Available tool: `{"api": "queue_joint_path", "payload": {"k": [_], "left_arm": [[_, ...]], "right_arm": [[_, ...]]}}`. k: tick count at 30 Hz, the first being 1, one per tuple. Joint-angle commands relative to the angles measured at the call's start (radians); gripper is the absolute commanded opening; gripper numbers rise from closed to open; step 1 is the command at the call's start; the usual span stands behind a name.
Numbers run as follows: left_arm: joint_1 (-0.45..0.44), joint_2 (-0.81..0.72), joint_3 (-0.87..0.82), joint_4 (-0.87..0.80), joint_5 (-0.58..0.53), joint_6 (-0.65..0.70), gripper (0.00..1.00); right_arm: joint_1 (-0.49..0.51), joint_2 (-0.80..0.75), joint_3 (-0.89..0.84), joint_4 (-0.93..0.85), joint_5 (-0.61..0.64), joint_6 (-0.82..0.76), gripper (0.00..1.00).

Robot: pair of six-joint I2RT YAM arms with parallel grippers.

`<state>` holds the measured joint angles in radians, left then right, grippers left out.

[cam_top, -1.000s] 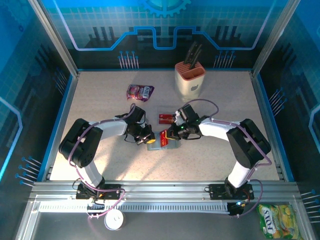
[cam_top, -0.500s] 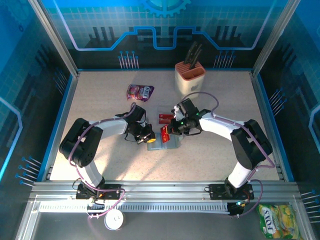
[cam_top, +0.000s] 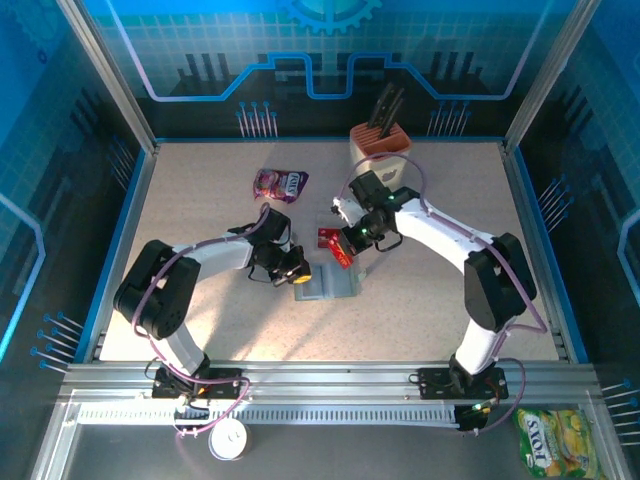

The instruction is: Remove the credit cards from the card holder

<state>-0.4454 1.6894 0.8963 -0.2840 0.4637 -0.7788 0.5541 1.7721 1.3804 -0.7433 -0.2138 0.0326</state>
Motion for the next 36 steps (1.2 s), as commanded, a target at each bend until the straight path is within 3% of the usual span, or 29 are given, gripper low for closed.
{"api": "queue_joint_path", "payload": {"k": [1, 14, 31, 36], "left_arm": [[-0.004, -0.03, -0.001, -0.035, -0.013, 0.008, 0.03], [-0.002, -0.057, 0.0, -0.066, -0.037, 0.008, 0.03], [-0.001, -0.098, -0.009, -0.083, -0.063, -0.019, 0.04], [-0.001, -0.089, 0.001, -0.088, -0.062, -0.019, 0.04]], "right_arm": [[-0.01, 0.056, 0.07, -0.16, 0.067, -0.215, 0.03], [-0.008, 0.203, 0.345, -0.363, 0.09, -0.747, 0.01], [-0.071, 0.461, 0.778, -0.526, 0.04, -0.871, 0.02], [-0.072, 0.499, 0.827, -0.535, 0.031, -0.882, 0.02]]}}
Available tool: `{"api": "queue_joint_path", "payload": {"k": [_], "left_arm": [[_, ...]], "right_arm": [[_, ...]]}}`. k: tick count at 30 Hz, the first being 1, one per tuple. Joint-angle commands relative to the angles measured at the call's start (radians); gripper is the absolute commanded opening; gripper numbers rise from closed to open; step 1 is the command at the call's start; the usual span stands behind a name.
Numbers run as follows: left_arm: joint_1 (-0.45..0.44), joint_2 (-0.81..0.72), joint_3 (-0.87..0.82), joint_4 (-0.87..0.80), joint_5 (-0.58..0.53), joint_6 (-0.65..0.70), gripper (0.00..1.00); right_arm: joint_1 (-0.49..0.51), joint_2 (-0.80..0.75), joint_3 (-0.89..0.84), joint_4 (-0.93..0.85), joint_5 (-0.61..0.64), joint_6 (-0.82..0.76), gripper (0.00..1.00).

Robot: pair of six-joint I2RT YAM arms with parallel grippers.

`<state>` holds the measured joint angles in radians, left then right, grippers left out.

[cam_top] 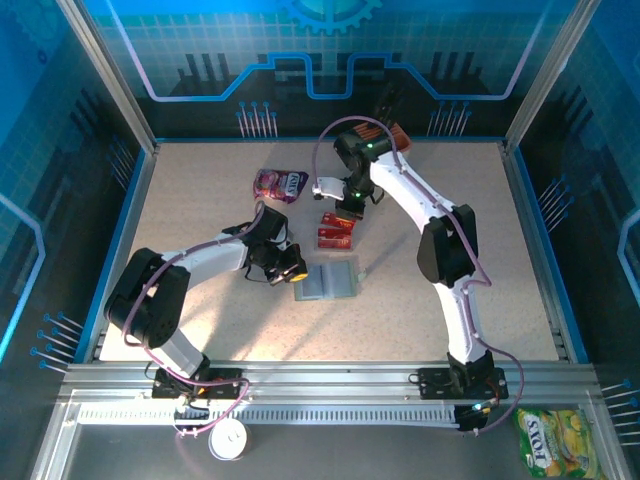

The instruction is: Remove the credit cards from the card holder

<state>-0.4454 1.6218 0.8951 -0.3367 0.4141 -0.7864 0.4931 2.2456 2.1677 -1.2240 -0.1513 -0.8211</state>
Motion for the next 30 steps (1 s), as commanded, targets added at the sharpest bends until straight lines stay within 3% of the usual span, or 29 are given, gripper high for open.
{"api": "queue_joint_path", "payload": {"k": [1, 14, 19, 30], "left_arm": [[-0.001, -0.022, 0.004, -0.037, -0.013, -0.01, 0.04], [0.001, -0.051, -0.011, -0.059, -0.026, -0.004, 0.04], [0.002, -0.049, -0.012, -0.053, -0.021, -0.004, 0.04], [0.002, -0.051, -0.012, -0.043, -0.014, -0.001, 0.04]], "right_arm": [[-0.011, 0.03, 0.04, -0.05, -0.028, -0.027, 0.03], [0.005, 0.075, 0.0, -0.028, -0.043, -0.015, 0.08], [0.005, 0.073, -0.016, -0.019, -0.028, -0.001, 0.16], [0.012, -0.05, -0.111, 0.046, -0.014, 0.051, 0.19]]}}
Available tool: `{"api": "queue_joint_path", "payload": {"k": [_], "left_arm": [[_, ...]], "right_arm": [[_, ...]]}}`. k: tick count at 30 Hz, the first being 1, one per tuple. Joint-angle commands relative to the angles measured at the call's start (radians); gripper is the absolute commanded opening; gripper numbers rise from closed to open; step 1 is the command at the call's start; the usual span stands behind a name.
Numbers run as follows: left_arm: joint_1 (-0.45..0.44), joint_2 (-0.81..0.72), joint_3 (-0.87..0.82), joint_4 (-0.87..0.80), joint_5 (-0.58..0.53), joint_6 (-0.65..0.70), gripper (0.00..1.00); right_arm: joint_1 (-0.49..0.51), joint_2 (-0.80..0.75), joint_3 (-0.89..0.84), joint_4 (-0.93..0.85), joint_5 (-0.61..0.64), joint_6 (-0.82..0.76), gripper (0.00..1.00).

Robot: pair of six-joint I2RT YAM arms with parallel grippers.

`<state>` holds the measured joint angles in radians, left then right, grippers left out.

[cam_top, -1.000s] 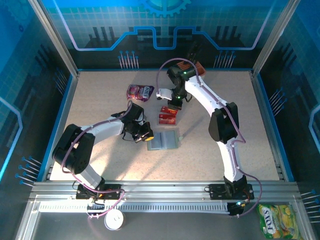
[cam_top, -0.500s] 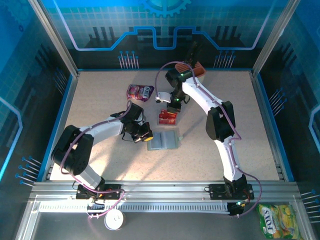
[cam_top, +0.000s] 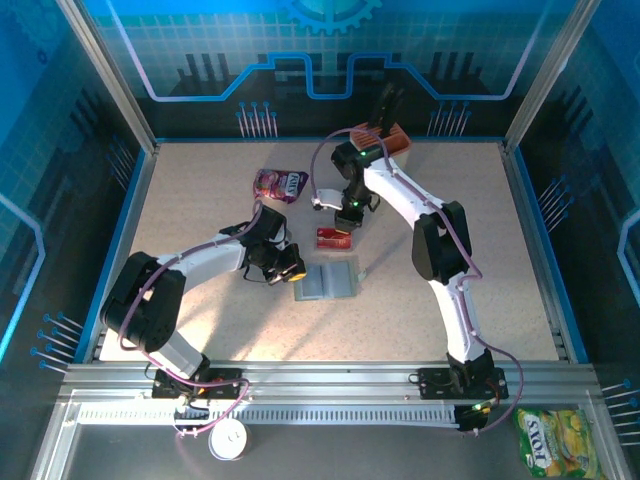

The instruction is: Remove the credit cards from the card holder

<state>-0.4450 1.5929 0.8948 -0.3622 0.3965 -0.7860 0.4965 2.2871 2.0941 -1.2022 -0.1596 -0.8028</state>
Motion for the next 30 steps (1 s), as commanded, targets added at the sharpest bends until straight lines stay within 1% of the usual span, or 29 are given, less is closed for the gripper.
{"api": "queue_joint_path", "payload": {"k": [1, 6, 12, 22, 30], "left_arm": [[0.002, -0.022, -0.013, -0.016, 0.004, -0.001, 0.04], [0.004, -0.022, -0.014, -0.009, 0.002, 0.009, 0.04], [0.006, -0.016, -0.018, 0.007, 0.005, 0.015, 0.04], [0.014, 0.018, -0.024, 0.033, 0.008, 0.031, 0.04], [0.025, 0.053, -0.032, 0.049, 0.003, 0.044, 0.04]], "right_arm": [[0.01, -0.109, -0.059, 0.043, -0.006, 0.043, 0.19], [0.018, -0.199, -0.181, 0.154, -0.003, 0.139, 0.2], [0.044, -0.321, -0.366, 0.315, -0.014, 0.32, 0.22], [0.119, -0.48, -0.672, 0.599, -0.003, 0.764, 0.24], [0.182, -0.546, -0.821, 0.765, -0.008, 1.041, 0.24]]}}
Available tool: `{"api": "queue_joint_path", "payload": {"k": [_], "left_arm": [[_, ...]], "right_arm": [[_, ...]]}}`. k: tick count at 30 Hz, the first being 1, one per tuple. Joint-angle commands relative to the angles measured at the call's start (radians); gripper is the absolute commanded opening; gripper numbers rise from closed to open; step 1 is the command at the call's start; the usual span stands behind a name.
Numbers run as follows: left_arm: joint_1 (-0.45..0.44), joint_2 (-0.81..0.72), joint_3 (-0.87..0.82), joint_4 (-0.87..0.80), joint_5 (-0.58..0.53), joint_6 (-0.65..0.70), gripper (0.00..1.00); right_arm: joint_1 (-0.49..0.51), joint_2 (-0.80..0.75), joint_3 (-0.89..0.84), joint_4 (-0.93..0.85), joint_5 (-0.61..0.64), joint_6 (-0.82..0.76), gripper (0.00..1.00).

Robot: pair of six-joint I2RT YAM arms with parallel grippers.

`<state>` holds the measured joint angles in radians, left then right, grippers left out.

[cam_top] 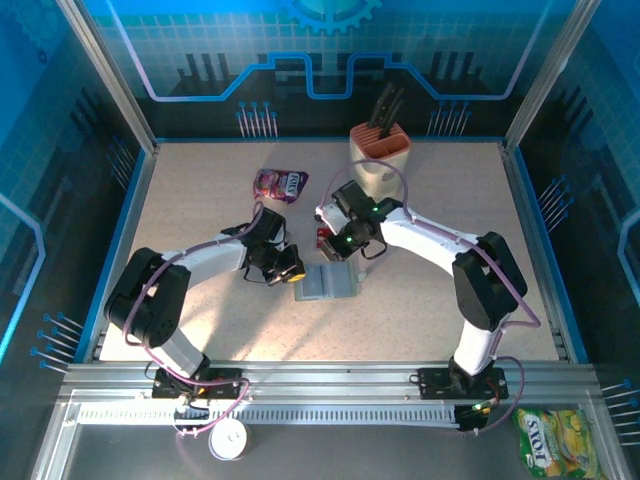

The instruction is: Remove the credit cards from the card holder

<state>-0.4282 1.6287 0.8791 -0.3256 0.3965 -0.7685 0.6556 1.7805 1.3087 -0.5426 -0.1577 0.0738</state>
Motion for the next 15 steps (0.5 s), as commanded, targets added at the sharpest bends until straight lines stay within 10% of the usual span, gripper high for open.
{"api": "queue_joint_path", "payload": {"k": [1, 15], "left_arm": [[0.009, 0.017, -0.018, 0.011, 0.001, 0.026, 0.04], [0.016, -0.005, -0.073, 0.009, -0.048, 0.025, 0.03]], "right_arm": [[0.03, -0.042, -0.053, 0.124, -0.011, 0.191, 0.24], [0.079, -0.017, -0.149, 0.211, -0.067, 0.442, 0.2]]}}
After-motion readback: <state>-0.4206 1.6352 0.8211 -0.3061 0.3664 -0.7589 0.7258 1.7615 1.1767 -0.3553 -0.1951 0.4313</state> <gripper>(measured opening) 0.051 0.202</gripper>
